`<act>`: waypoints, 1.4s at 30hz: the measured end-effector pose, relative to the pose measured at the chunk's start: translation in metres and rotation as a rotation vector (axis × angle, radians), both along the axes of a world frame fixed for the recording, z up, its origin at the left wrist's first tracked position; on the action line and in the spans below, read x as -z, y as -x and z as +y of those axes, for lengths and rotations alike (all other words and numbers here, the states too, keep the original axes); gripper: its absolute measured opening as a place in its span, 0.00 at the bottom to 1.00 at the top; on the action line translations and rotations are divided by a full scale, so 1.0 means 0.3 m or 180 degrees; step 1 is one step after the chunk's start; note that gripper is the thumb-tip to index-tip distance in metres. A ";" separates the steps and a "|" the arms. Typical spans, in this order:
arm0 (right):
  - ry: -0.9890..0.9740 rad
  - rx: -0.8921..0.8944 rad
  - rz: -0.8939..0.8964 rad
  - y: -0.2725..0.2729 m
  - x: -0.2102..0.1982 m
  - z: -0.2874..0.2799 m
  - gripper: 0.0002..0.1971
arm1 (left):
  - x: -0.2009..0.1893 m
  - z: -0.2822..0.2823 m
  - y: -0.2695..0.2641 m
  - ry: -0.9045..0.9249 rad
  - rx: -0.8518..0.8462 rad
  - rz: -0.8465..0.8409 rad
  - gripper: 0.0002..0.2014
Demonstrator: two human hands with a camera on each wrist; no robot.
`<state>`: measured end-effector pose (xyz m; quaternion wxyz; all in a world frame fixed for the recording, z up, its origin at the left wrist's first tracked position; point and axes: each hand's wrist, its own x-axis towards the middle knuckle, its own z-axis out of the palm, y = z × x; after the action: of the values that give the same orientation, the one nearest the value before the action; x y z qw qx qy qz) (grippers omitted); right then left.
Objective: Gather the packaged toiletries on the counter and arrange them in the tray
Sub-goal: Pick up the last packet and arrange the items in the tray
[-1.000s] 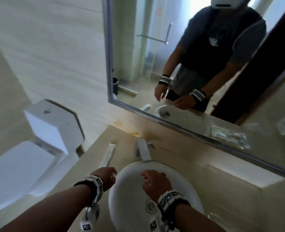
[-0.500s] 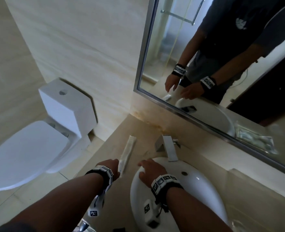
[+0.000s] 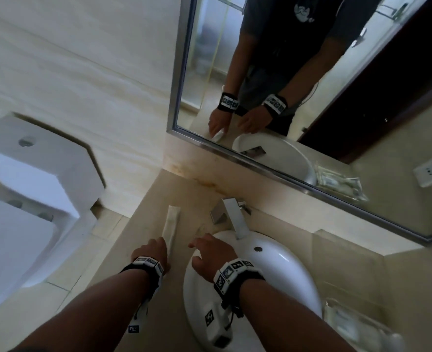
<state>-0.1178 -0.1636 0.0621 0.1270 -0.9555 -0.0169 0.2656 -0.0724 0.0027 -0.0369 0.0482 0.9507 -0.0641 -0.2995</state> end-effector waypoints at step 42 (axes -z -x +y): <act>-0.1076 0.1241 -0.0820 0.494 -0.041 -0.682 0.11 | -0.409 -0.506 0.384 0.0567 0.1582 0.0230 0.19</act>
<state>-0.2658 -0.3680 0.0744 0.3299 -0.9319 0.1072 0.1061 -0.1875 -0.1490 0.0858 0.0589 0.8865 -0.3199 -0.3292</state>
